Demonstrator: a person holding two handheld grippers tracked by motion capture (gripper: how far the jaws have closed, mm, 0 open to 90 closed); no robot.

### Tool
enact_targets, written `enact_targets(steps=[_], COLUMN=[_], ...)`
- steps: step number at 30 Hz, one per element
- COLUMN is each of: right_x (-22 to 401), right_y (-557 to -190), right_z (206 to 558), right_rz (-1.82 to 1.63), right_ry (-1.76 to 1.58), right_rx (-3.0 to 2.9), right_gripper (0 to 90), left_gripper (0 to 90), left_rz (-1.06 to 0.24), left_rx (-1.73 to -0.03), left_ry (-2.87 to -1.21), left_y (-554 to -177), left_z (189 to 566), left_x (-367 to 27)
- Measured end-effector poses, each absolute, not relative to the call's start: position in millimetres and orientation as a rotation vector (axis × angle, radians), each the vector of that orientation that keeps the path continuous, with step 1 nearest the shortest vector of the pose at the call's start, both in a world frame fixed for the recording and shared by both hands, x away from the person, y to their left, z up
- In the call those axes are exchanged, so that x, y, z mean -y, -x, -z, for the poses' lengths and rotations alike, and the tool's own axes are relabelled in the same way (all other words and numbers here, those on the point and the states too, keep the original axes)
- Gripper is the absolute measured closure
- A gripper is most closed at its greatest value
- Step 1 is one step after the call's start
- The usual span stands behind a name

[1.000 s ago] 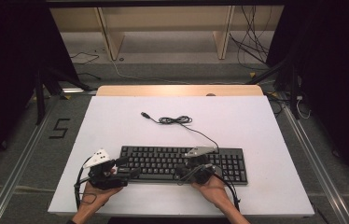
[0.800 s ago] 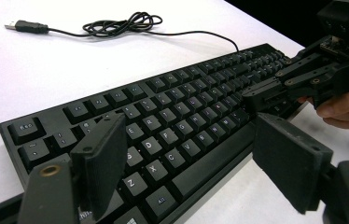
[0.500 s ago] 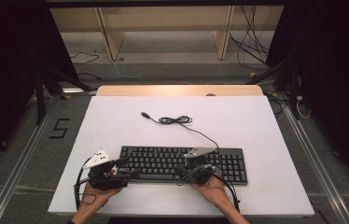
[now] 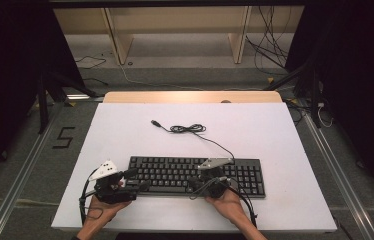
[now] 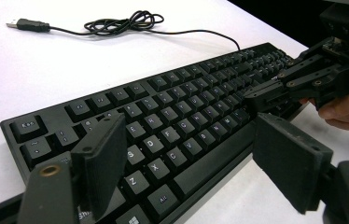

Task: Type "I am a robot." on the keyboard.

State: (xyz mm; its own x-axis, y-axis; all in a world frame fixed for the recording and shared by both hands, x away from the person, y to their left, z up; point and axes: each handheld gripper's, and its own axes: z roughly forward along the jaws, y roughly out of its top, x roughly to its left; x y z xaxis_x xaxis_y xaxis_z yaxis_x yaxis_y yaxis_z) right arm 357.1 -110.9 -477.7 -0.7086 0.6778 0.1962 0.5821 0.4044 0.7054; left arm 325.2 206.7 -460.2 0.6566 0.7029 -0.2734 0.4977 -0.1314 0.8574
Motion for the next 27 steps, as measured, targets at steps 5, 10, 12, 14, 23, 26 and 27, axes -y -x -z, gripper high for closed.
enact_targets(steps=[5, 10, 12, 14, 23, 26, 27], right_x=[115, 120, 123, 126, 139, 144, 146], right_y=[-358, -358, -358, -357, -353, -351, -350], right_z=[474, 469, 467, 465, 455, 452, 450], right_rz=[-1.237, -1.286, -1.304, -1.324, -1.393, -1.413, -1.418], right_ry=[-1.152, -1.152, -1.156, -1.157, -1.139, -1.136, -1.137], right_rx=[-2.506, -2.483, -2.472, -2.462, -2.429, -2.42, -2.416], right_gripper=[86.0, 81.9, 78.8, 74.9, 55.7, 51.8, 50.6], left_gripper=[25.8, 25.7, 25.7, 25.7, 25.7, 25.6, 25.6], left_rz=[-0.234, -0.234, -0.234, -0.233, -0.233, -0.233, -0.233], left_rx=[-0.963, -0.963, -0.963, -0.964, -0.963, -0.964, -0.965], left_ry=[-1.786, -1.785, -1.785, -1.785, -1.787, -1.788, -1.788], left_y=[-325, -325, -325, -325, -325, -325, -325], left_z=[460, 460, 460, 460, 459, 459, 459], left_x=[-206, -206, -206, -206, -206, -207, -207])
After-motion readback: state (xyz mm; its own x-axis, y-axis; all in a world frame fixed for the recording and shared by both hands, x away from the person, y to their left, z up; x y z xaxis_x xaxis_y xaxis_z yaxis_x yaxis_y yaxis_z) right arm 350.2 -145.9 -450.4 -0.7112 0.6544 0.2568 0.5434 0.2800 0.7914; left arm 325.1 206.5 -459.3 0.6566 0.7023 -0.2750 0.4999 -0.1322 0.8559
